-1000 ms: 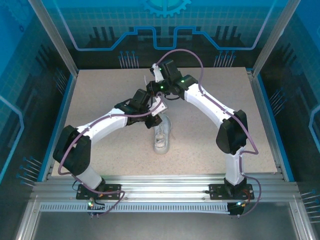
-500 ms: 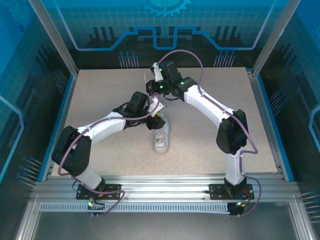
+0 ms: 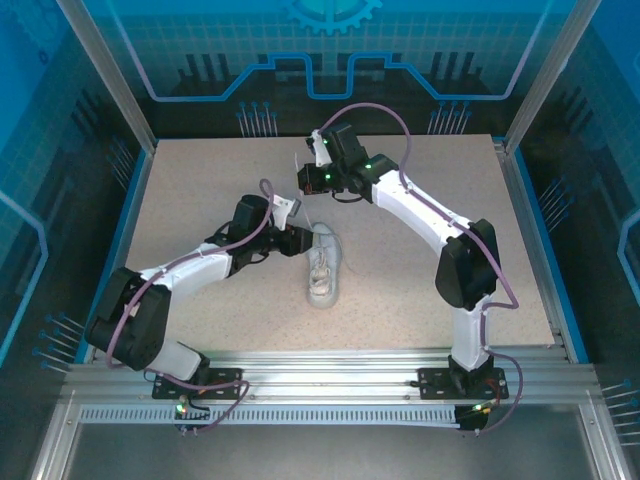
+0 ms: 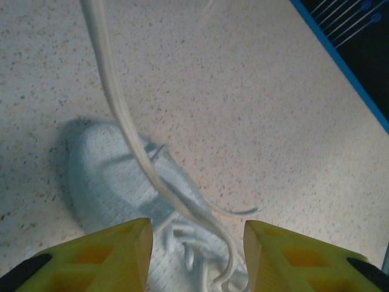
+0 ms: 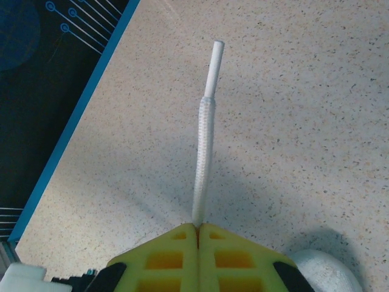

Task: Tie the shoes

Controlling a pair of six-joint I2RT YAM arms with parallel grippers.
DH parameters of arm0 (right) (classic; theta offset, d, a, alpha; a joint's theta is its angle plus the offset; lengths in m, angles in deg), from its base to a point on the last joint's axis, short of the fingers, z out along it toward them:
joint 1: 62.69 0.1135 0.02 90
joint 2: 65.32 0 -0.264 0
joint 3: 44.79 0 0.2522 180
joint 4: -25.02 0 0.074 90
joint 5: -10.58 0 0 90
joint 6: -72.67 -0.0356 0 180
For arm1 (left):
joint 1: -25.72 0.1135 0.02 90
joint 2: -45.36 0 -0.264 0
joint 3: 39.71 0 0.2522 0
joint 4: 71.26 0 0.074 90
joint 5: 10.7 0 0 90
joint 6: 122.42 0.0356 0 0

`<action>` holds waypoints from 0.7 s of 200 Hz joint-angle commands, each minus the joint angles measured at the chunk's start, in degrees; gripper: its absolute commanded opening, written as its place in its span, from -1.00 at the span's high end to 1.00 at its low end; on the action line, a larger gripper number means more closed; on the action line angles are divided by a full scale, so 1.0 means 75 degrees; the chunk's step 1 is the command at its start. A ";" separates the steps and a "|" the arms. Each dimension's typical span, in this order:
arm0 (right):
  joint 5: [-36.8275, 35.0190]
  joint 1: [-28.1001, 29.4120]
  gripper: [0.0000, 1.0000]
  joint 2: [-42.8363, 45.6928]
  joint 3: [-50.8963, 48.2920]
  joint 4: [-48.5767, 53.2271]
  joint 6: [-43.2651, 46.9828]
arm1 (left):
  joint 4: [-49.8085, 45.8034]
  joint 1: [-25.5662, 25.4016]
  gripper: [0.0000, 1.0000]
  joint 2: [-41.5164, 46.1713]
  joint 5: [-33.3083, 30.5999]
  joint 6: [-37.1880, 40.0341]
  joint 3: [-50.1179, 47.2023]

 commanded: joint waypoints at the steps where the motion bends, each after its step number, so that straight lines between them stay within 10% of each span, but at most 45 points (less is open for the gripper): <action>1: 0.0164 -0.0068 1.00 0.0373 -0.0145 0.0026 -0.0066 | 0.0974 0.0000 0.12 -0.0273 0.0052 -0.0657 -0.0116; 140: -0.0921 0.0043 1.00 0.0466 -0.0184 0.0782 0.0424 | 0.0260 -0.0290 -0.16 -0.0297 -0.0240 -0.1797 -0.0264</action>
